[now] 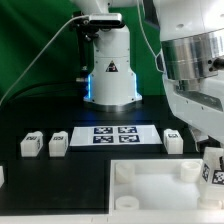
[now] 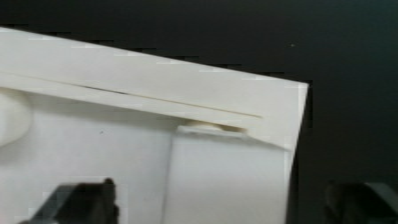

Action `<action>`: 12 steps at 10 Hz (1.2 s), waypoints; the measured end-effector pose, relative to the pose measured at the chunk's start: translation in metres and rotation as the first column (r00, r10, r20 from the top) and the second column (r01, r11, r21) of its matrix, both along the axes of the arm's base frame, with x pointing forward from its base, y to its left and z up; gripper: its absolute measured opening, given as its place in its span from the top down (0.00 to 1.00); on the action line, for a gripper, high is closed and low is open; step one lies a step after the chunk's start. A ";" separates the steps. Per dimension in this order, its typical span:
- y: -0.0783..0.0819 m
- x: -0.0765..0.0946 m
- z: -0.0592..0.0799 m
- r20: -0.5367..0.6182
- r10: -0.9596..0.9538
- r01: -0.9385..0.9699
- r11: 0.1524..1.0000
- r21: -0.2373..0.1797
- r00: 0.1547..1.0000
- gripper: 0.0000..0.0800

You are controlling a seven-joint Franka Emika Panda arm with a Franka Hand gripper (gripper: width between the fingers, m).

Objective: Assemble one leg

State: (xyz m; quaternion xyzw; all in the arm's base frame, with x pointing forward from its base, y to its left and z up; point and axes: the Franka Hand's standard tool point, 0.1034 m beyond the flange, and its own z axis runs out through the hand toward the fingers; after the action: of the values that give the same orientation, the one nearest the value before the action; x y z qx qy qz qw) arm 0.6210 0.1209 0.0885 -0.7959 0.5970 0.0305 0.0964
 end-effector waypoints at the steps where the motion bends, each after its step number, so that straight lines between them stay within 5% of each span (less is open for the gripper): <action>1: 0.002 -0.001 0.000 0.005 0.127 -0.127 0.992 -0.008 0.992 0.23; 5: 0.000 0.003 0.008 0.013 0.553 -0.552 0.833 -0.039 0.833 0.19; 9: -0.003 0.000 -0.008 0.006 0.918 -0.912 0.395 -0.108 0.397 0.19; 11: -0.002 0.000 -0.010 0.007 0.918 -0.913 0.395 -0.104 0.396 0.19; 12: -0.002 -0.001 -0.010 0.006 0.910 -0.906 0.412 -0.101 0.414 0.33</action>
Offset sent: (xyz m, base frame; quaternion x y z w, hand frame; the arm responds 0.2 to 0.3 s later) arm 0.0000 0.0000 0.0000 0.0000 0.0000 -0.2667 0.9638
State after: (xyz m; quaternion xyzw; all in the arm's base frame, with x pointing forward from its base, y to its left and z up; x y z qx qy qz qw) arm 0.6205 0.1189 0.0783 -0.9959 0.0694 0.0296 0.0500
